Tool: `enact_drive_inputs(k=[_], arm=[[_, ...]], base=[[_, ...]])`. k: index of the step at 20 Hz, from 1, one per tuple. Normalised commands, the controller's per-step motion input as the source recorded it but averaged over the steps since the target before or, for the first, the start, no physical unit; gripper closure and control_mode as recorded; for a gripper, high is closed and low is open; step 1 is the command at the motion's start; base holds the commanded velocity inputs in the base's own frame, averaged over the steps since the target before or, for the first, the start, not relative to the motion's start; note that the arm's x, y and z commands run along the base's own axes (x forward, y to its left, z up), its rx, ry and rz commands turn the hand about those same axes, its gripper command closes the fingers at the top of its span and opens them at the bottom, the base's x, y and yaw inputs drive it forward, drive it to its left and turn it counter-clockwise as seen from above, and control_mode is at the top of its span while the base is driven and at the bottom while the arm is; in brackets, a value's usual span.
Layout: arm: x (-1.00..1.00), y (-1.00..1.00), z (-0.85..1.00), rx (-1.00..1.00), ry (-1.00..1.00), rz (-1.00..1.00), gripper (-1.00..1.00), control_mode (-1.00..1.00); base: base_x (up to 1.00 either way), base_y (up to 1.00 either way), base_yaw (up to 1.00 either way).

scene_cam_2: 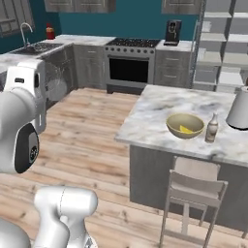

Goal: There is a bowl on the dining counter. Grab a lemon wedge from the fridge and place it in the bowl. Then get the liquor bottle and glass cup from the cabinet and place them next to the bowl.

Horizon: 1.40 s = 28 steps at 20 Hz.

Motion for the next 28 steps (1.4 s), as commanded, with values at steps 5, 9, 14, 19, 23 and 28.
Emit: enact_drive_inputs(k=[5,9,14,19,23,28], arm=[[0.0,0.0,0.0,0.0,0.0,0.0,1.0,1.0],[0.0,0.0,0.0,0.0,0.0,0.0,1.0,1.0],[0.0,0.0,0.0,0.0,0.0,0.0,1.0,1.0],[0.0,0.0,0.0,0.0,0.0,0.0,1.0,1.0],[0.0,0.0,0.0,0.0,0.0,0.0,1.0,1.0],[0.12,-0.02,-0.05,0.03,0.07,-0.04,1.0,-1.0]], base=[[0.39,-0.45,-0.08],[0.74,-0.01,-0.15],[0.81,0.05,-0.23],[0.82,0.0,-0.27],[0.7,0.0,-0.28],[0.29,0.0,-0.12]])
